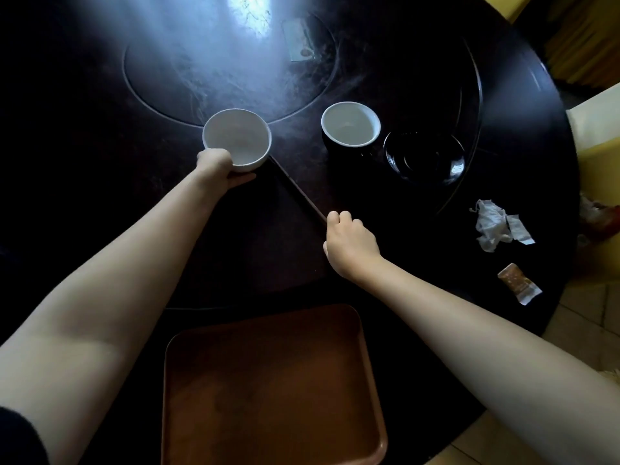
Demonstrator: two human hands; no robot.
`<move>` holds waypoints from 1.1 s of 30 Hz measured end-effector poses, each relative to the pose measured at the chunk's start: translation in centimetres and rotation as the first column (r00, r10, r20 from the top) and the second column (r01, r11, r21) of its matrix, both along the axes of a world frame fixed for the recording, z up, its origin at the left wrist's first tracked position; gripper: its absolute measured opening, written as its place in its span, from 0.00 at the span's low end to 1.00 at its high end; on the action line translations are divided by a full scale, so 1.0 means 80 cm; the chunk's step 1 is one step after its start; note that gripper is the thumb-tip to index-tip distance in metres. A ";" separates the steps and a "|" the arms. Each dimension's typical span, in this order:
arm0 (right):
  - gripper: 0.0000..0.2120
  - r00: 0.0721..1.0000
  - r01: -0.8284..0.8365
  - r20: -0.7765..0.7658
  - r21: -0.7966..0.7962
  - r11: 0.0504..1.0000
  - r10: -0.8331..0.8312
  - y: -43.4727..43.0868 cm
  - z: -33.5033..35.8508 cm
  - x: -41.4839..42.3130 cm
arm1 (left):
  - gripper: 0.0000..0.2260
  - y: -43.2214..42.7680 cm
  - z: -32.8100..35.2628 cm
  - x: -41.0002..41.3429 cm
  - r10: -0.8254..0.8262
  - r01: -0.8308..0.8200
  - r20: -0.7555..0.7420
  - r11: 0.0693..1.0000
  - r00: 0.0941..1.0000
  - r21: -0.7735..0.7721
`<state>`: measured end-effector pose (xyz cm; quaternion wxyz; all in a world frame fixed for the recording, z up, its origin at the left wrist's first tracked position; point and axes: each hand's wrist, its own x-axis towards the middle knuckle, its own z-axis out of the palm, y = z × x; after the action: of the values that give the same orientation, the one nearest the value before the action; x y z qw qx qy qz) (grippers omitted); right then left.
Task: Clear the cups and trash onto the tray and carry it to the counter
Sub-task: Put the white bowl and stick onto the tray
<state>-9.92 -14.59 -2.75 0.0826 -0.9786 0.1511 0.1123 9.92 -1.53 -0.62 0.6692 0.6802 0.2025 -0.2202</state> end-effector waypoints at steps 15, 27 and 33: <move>0.14 0.971 0.180 0.085 0.364 0.914 -0.225 0.007 0.011 -0.055 | 0.15 0.063 -0.001 -0.106 -0.058 0.059 0.034 0.998 0.998 -0.031; 0.12 0.904 -0.007 0.310 0.699 0.715 -0.294 0.046 -0.025 -0.148 | 0.14 0.199 -0.022 -0.250 0.107 -0.108 0.055 0.994 0.993 0.008; 0.12 0.946 -0.069 0.279 0.668 0.741 -0.163 0.064 -0.047 -0.171 | 0.11 0.237 -0.020 -0.306 0.132 -0.135 0.097 0.991 0.986 0.020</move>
<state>-23.59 -9.47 -6.55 0.4543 -0.8840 0.1104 -0.0029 -14.59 17.43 -2.25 0.6822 0.6838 0.2183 -0.1394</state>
